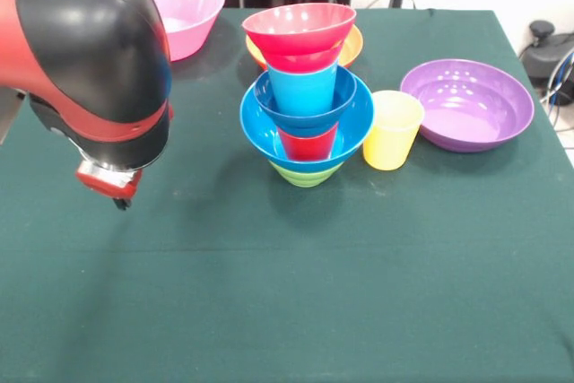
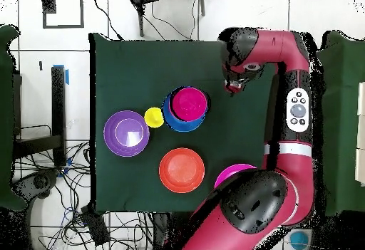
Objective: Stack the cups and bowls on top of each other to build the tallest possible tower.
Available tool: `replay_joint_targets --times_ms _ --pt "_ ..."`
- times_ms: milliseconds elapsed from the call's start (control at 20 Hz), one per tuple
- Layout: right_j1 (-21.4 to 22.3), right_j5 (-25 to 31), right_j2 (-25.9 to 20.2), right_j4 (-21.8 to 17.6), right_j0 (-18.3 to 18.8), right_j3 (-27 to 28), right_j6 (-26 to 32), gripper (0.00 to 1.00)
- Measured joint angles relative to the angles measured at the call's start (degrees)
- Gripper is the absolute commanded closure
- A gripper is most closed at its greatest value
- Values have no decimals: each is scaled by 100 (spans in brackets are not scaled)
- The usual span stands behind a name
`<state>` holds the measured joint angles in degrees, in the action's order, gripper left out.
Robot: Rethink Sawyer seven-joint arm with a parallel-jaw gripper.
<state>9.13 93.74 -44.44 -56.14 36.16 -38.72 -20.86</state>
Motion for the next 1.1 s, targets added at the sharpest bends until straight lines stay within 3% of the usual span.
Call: replay_joint_targets --times_ms 450,750,1100 --pt "155 -2 268 248 144 -349 9 0" --pt "515 -158 412 688 544 -1310 9 0" --pt "1152 -1057 519 1008 1225 -2746 9 0"
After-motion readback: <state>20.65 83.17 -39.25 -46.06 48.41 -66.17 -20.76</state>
